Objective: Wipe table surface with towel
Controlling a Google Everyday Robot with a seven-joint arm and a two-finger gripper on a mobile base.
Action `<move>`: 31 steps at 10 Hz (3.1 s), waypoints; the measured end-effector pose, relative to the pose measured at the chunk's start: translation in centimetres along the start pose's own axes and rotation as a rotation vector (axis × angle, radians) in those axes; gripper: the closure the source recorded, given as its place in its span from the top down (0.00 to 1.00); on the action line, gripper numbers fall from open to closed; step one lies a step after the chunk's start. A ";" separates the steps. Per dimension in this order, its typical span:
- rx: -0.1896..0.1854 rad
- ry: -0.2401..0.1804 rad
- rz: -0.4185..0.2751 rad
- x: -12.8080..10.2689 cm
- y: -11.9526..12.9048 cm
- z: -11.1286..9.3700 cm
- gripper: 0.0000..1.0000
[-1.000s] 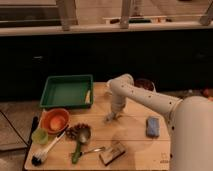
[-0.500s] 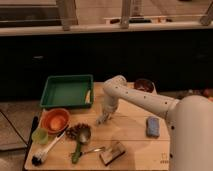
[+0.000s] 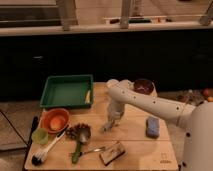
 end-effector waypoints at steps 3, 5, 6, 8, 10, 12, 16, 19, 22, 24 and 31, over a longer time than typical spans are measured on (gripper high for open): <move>-0.012 0.092 0.091 3.4 0.4 -0.8 0.00; -0.001 0.113 0.111 4.6 -1.8 -0.5 0.00; 0.005 0.111 0.105 4.5 -3.1 -0.2 0.00; 0.040 0.094 0.071 2.8 -5.8 0.1 0.00; 0.051 0.065 0.000 0.2 -7.8 0.5 0.00; 0.040 0.021 -0.075 -2.8 -7.2 1.0 0.00; 0.024 0.001 -0.057 -2.7 -3.7 0.8 0.00; -0.006 0.051 0.038 1.4 -0.6 0.4 0.00; -0.007 0.093 0.105 4.7 -1.9 0.3 0.00; 0.004 0.100 0.102 5.1 -4.6 0.5 0.00; 0.037 0.005 -0.037 -0.6 -5.6 1.1 0.00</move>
